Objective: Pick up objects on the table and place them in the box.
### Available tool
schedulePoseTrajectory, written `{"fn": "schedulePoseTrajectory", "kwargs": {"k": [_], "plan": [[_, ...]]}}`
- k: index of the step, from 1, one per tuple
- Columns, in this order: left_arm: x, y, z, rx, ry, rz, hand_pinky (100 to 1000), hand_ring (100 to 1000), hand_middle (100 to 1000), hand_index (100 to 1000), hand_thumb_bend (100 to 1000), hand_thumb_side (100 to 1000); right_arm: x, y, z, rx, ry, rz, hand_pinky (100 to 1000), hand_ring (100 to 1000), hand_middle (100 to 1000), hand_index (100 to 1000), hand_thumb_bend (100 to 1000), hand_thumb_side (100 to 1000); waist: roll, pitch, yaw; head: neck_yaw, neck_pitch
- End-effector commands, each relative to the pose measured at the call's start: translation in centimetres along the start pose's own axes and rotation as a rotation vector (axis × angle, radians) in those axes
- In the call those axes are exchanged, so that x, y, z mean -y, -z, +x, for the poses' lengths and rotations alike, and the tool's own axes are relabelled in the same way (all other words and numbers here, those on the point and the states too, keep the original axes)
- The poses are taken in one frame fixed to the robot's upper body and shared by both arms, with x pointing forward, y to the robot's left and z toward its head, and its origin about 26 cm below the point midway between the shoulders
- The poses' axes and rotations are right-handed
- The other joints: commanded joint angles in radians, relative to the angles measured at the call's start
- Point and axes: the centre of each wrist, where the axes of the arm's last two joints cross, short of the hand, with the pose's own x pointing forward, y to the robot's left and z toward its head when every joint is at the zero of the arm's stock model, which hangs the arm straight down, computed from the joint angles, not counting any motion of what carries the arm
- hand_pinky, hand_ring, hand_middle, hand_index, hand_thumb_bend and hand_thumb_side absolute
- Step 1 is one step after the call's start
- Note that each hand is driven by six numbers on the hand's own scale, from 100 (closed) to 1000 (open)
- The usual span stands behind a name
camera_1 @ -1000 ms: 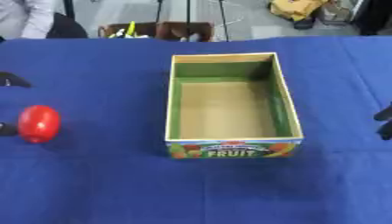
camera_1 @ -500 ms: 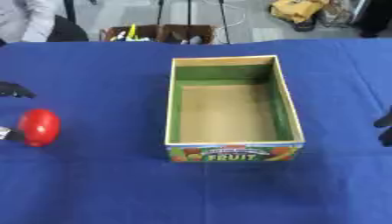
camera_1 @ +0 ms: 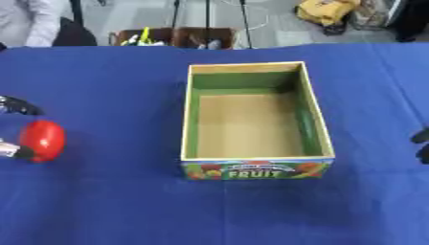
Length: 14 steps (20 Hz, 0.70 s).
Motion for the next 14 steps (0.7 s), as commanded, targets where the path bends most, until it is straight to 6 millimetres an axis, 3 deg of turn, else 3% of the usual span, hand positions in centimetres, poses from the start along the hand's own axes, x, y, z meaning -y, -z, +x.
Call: {"fn": "schedulePoseTrajectory", "kwargs": {"k": [1, 12, 14], "plan": [[-0.85, -0.47, -0.45, -0.023, 0.022, 0.009, 888, 878, 840, 1000, 702, 850, 0.40, 0.39, 0.69, 0.032, -0.018, -0.002, 385, 300, 253, 457, 100, 830, -0.001, -0.015, -0.002, 0.005, -0.012], [-0.19, 0.27, -0.74, -0.021, 0.009, 0.019, 841, 837, 808, 1000, 686, 832, 0.32, 0.41, 0.72, 0.033, -0.018, -0.001, 385, 299, 252, 456, 100, 830, -0.002, -0.009, -0.003, 0.009, -0.016], [-0.14, 0.35, -0.70, -0.023, 0.014, 0.020, 787, 780, 771, 987, 671, 791, 0.32, 0.42, 0.72, 0.034, -0.018, -0.002, 385, 299, 252, 456, 100, 830, -0.003, -0.006, -0.005, 0.010, -0.018]]}}
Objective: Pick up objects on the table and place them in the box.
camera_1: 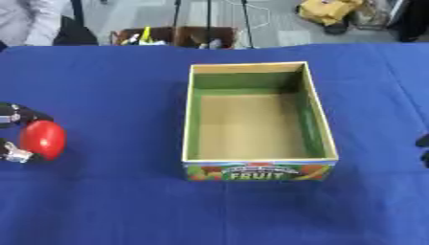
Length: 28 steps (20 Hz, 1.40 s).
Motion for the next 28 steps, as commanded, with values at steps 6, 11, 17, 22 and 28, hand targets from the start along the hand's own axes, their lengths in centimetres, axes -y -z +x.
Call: {"fn": "schedulePoseTrajectory", "kwargs": {"k": [6, 11, 17, 22, 28], "plan": [[-1.0, -0.4, -0.2, -0.044, 0.060, 0.065, 628, 630, 640, 935, 594, 711, 0.3, 0.4, 0.7, 0.033, -0.013, -0.004, 385, 299, 252, 456, 100, 831, 0.000, -0.010, -0.002, 0.001, -0.014], [-0.9, -0.2, 0.1, -0.050, 0.084, 0.124, 542, 568, 564, 879, 522, 659, 0.3, 0.4, 0.7, 0.032, -0.012, -0.004, 386, 299, 251, 457, 100, 830, 0.001, -0.009, -0.003, 0.000, -0.015], [-0.8, -0.1, 0.1, -0.052, 0.076, 0.206, 476, 512, 490, 732, 388, 638, 0.3, 0.3, 0.7, 0.031, -0.013, -0.001, 386, 299, 251, 457, 100, 832, 0.002, -0.007, -0.003, -0.001, -0.014], [-1.2, -0.1, 0.2, -0.057, 0.058, 0.265, 448, 483, 468, 652, 227, 619, 0.3, 0.3, 0.7, 0.028, -0.015, 0.002, 386, 299, 251, 457, 100, 831, 0.004, -0.009, -0.003, -0.001, -0.013], [-2.1, -0.5, 0.5, -0.052, 0.012, 0.365, 391, 442, 427, 588, 100, 564, 0.3, 0.3, 0.7, 0.025, -0.015, 0.007, 386, 299, 251, 457, 100, 830, 0.007, -0.013, -0.003, -0.003, -0.012]]}}
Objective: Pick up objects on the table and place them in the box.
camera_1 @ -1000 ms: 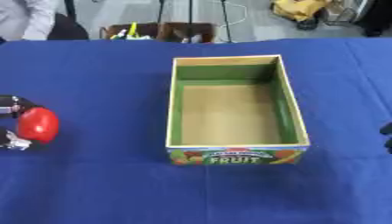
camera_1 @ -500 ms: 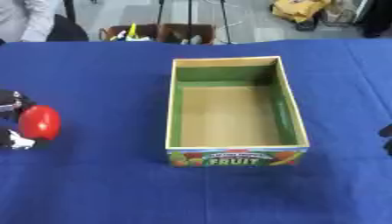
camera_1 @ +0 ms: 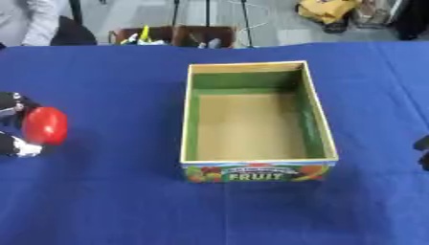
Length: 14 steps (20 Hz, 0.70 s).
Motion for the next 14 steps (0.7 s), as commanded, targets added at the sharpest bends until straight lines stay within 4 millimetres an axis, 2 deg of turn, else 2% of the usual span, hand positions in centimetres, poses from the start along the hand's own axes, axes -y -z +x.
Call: {"fn": "schedulePoseTrajectory", "kwargs": {"k": [1, 8, 14], "plan": [[-2.3, -0.6, -0.1, -0.006, -0.007, 0.098, 385, 437, 423, 582, 100, 558, 0.4, 0.3, 0.7, 0.029, -0.021, -0.001, 386, 299, 251, 457, 100, 829, 0.003, -0.024, 0.000, -0.003, -0.004], [-4.6, -0.7, 0.9, 0.021, -0.036, 0.216, 331, 398, 401, 540, 100, 445, 0.5, 0.3, 0.6, 0.023, -0.020, 0.003, 386, 299, 251, 457, 100, 828, 0.011, -0.032, -0.002, -0.005, 0.002], [-6.9, -0.4, 2.5, 0.078, -0.034, 0.289, 313, 386, 390, 521, 100, 412, 0.5, 0.2, 0.6, 0.016, -0.021, 0.011, 386, 298, 250, 456, 100, 826, 0.022, -0.043, -0.008, -0.004, 0.004]]}}
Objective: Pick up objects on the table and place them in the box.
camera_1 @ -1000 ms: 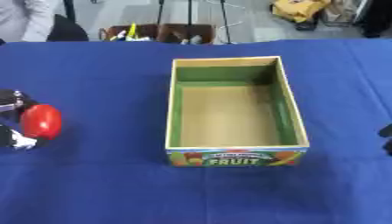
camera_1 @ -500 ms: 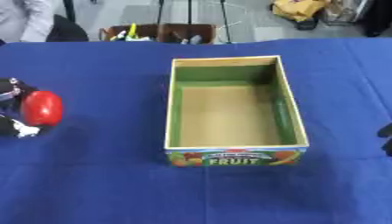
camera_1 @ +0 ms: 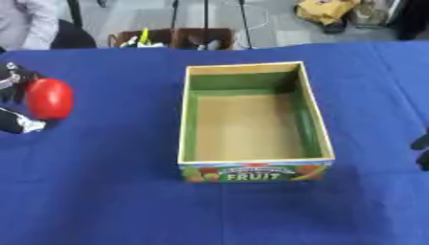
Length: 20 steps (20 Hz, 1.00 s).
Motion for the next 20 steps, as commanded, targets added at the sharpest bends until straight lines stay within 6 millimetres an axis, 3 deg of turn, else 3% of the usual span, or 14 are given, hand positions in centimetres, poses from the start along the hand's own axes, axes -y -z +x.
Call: {"fn": "schedulePoseTrajectory", "kwargs": {"k": [1, 13, 20], "plan": [[-2.6, 0.3, 0.9, 0.034, 0.020, 0.065, 311, 384, 389, 519, 100, 411, 0.5, 0.2, 0.6, 0.024, -0.021, 0.004, 386, 298, 250, 456, 100, 825, 0.004, -0.027, -0.003, -0.002, 0.004], [-7.0, 6.0, 8.6, 0.278, -0.040, 0.143, 290, 371, 377, 503, 100, 413, 0.4, 0.4, 0.7, 0.031, -0.010, 0.033, 386, 298, 250, 456, 100, 819, 0.031, -0.054, -0.039, 0.005, 0.006], [-6.6, 9.6, 12.6, 0.370, -0.087, 0.099, 278, 364, 369, 493, 100, 435, 0.3, 0.7, 1.0, 0.045, 0.001, 0.044, 386, 298, 250, 456, 100, 818, 0.041, -0.052, -0.067, 0.017, 0.003]]}}
